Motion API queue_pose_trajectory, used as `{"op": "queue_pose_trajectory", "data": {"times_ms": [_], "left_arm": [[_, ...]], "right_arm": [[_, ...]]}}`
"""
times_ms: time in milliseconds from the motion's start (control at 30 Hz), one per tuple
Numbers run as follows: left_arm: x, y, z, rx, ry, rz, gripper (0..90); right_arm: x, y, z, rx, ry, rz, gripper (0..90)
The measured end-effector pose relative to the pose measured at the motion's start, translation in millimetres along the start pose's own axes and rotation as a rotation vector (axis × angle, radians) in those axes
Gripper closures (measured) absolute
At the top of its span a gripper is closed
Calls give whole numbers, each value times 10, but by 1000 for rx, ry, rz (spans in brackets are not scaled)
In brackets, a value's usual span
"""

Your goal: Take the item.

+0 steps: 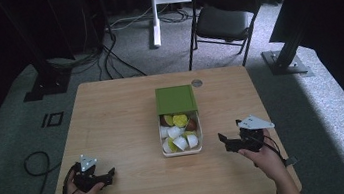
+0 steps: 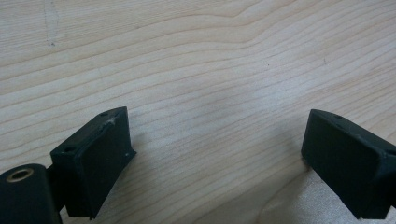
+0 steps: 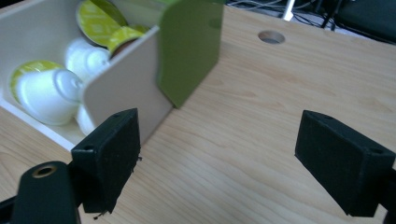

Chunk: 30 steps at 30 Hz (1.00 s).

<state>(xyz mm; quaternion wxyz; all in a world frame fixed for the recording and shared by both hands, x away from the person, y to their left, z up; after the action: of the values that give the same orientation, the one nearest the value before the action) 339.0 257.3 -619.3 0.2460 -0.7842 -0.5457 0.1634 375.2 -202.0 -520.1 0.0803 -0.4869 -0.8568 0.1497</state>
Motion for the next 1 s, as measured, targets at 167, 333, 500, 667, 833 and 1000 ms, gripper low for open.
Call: {"op": "queue_pose_trajectory", "data": {"times_ms": [167,333,500,667,833,1000], "left_arm": [[0,0,0,0,0,0,95],[0,0,0,0,0,0,95],[0,0,0,0,0,0,95],[0,0,0,0,0,0,95],[0,0,0,0,0,0,95],[0,0,0,-1,0,0,95]], "right_arm": [[113,41,-99,-22,-8,-27,140],[227,95,-180,-36,-18,-54,141],[354,155,-255,-48,-29,-80,144],[514,228,-276,-50,-53,-120,144],[664,300,-279,-49,-70,-150,144],[816,365,-267,-41,-95,-184,144]]}}
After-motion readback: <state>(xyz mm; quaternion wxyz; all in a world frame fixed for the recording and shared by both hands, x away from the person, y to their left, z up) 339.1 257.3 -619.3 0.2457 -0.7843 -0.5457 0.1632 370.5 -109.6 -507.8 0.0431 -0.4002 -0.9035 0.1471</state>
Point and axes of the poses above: each handheld gripper's, and its own axes: y roughly forward along the jaws, z roughly out of its underside, x roughly to its left, the point moved 9 cm from there along y, roughly forward along the jaws, and after that the axes turned 11 degrees about -x, right-handed, at the moved point
